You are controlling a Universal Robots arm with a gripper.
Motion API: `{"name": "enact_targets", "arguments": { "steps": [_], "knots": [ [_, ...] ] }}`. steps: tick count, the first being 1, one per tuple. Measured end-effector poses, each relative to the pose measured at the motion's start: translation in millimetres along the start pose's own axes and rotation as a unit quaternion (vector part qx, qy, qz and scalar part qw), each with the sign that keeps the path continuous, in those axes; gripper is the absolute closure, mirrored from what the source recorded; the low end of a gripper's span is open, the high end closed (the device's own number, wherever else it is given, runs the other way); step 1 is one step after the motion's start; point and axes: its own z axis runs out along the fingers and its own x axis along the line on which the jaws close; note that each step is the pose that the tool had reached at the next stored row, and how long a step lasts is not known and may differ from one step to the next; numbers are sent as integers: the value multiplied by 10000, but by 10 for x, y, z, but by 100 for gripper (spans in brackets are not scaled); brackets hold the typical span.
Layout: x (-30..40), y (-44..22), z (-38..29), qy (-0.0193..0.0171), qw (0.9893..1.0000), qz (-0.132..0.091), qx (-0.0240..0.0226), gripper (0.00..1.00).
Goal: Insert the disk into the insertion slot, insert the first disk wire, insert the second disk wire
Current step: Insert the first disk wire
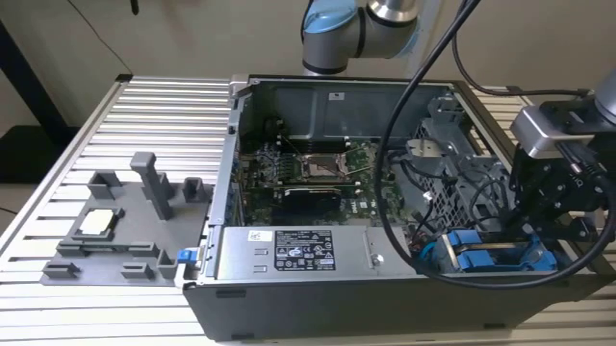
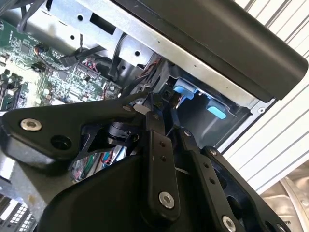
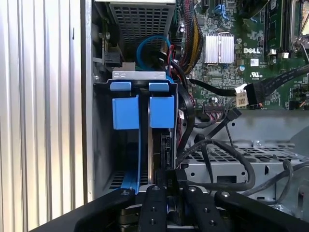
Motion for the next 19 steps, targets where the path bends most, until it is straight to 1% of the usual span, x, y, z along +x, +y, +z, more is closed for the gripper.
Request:
{"name": "enact_targets", "arguments": {
  "steps": [2,4,5,6,11,16,17,19],
  "knots": [
    [0,0,6,-6,10000,0,-1,80],
    [0,0,-3,-2,10000,0,0,80],
    [-1,1,-17,-2,10000,1,0,73],
    [-3,0,-40,-2,10000,1,0,73],
    [-12,6,-216,1,10000,1,0,73],
    [-22,12,-424,1,10000,2,0,73],
    [-24,12,-455,1,10000,2,0,73],
    [-24,12,-461,0,10000,4,0,73]
  ]
}}
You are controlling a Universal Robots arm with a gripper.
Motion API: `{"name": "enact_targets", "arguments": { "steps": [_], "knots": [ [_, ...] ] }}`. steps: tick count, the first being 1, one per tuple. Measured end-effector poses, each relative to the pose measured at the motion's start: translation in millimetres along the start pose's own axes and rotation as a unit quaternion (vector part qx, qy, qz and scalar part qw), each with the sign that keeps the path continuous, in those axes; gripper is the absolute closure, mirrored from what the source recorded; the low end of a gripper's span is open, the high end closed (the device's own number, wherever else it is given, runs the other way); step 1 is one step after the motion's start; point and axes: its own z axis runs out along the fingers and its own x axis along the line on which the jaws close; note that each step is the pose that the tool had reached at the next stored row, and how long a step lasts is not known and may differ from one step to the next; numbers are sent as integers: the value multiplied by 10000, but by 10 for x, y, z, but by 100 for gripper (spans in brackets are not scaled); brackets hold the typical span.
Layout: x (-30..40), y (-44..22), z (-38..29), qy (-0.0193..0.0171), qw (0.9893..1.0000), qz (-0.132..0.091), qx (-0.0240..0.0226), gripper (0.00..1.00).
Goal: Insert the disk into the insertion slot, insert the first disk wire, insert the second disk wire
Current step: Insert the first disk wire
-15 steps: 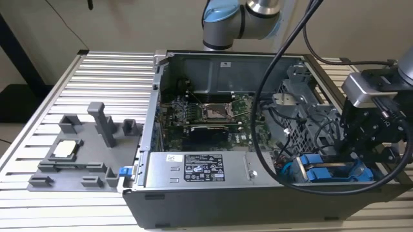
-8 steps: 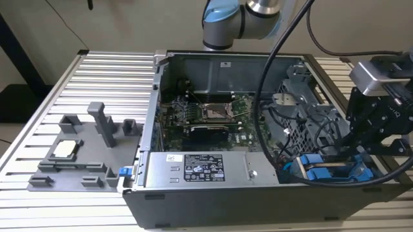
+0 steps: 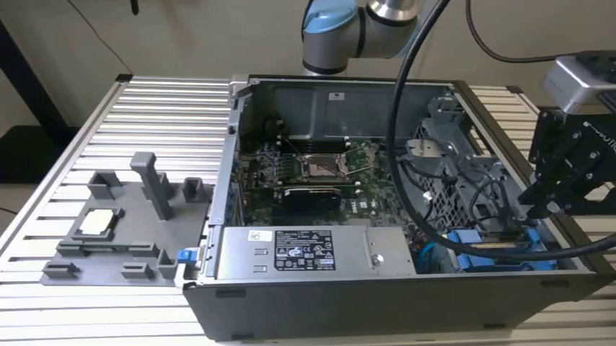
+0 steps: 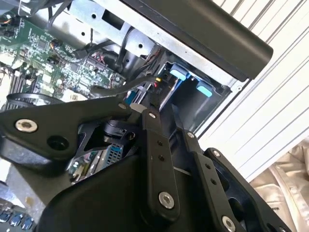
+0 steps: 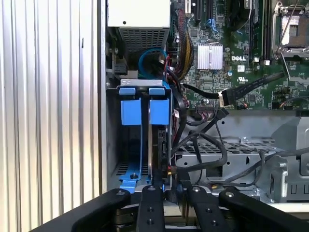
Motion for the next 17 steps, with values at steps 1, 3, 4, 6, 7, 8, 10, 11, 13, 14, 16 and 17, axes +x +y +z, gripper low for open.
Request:
{"name": "enact_targets", "arguments": {
  "steps": [1,3,4,6,7,8,10,11,13,14,16,17],
  "knots": [
    [0,0,0,0,10000,2,0,73],
    [-2,0,-1,0,10000,4,0,73],
    [-13,1,-1,1,10000,7,0,73],
    [-45,2,1,1,10000,17,1,73],
    [-65,3,3,0,10000,21,1,73],
    [-87,3,4,1,10000,24,1,73],
    [-140,4,6,0,10000,26,1,73],
    [-171,5,8,1,10000,26,1,73],
    [-233,6,11,0,10000,25,1,73],
    [-262,7,13,0,10000,26,1,73],
    [-306,9,15,1,10000,26,1,73],
    [-315,11,16,0,10000,26,1,73]
  ]
}}
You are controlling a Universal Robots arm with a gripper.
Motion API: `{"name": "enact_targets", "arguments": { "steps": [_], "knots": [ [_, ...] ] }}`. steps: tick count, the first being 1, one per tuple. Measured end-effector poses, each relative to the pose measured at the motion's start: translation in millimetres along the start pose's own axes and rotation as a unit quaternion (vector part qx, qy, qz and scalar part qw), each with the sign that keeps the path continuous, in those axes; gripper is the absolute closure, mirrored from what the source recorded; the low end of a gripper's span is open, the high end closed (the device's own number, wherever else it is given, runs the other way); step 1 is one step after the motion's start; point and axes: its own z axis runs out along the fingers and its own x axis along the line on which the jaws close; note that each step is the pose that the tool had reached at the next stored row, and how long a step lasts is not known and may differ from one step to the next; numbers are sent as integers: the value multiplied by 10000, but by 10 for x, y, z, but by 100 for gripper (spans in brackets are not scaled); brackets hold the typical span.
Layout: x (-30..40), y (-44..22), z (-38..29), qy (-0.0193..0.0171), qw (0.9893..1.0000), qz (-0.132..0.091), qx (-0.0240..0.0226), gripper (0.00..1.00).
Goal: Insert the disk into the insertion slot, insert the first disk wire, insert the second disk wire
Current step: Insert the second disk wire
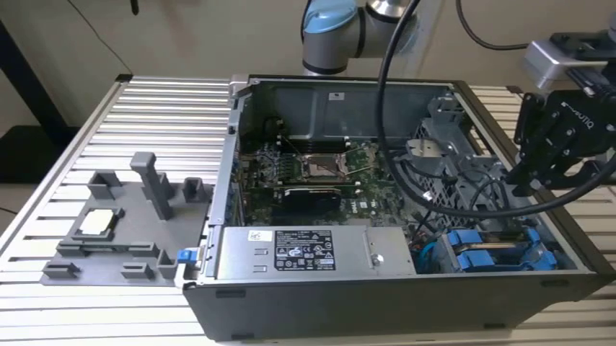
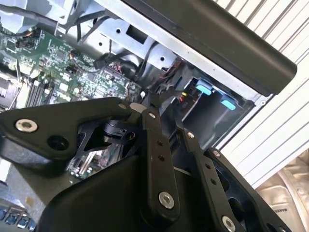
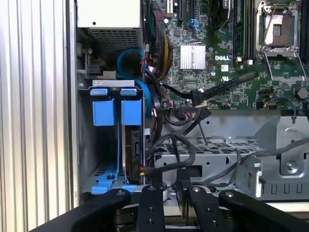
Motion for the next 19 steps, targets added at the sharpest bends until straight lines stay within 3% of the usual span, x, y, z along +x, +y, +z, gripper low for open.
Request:
{"name": "enact_targets", "arguments": {
  "steps": [3,7,16,19],
  "knots": [
    [-6,33,-2,1,10000,-1,1,73],
    [-5,143,0,1,10000,1,14,73],
    [-2,495,7,-1,10000,2,80,73],
    [-11,566,9,-8,10000,1,86,73]
  ]
}}
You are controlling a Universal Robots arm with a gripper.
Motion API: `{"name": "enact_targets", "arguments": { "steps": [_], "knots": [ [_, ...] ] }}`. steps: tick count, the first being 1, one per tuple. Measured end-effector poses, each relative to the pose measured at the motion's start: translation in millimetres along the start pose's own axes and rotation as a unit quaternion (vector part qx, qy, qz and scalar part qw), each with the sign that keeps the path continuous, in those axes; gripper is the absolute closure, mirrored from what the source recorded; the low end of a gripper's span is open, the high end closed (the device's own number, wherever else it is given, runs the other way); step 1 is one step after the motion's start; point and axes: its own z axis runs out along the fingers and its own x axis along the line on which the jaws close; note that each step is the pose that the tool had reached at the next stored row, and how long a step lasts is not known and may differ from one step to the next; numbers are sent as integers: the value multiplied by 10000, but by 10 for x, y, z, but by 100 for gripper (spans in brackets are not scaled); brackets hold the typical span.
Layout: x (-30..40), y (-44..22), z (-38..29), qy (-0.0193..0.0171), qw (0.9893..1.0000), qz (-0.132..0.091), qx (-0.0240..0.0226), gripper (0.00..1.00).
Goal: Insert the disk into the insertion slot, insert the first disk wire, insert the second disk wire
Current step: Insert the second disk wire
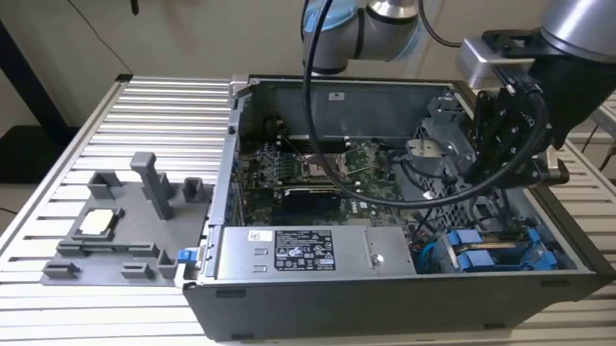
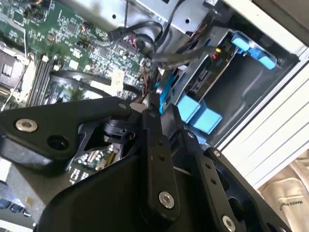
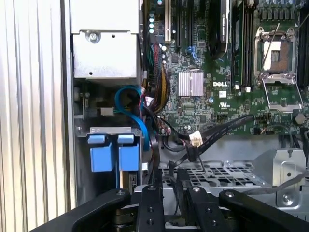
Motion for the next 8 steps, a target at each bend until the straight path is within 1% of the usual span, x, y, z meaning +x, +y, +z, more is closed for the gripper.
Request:
{"name": "enact_targets", "arguments": {
  "steps": [1,4,5,6,8],
  "knots": [
    [-1,9,-1,-28,10000,-2,2,73],
    [-3,30,0,-187,9998,-17,6,73],
    [-3,42,0,-221,9998,-26,11,73],
    [-3,56,1,-233,9997,-41,14,73],
    [-3,67,3,-234,9997,-120,10,73]
  ]
}}
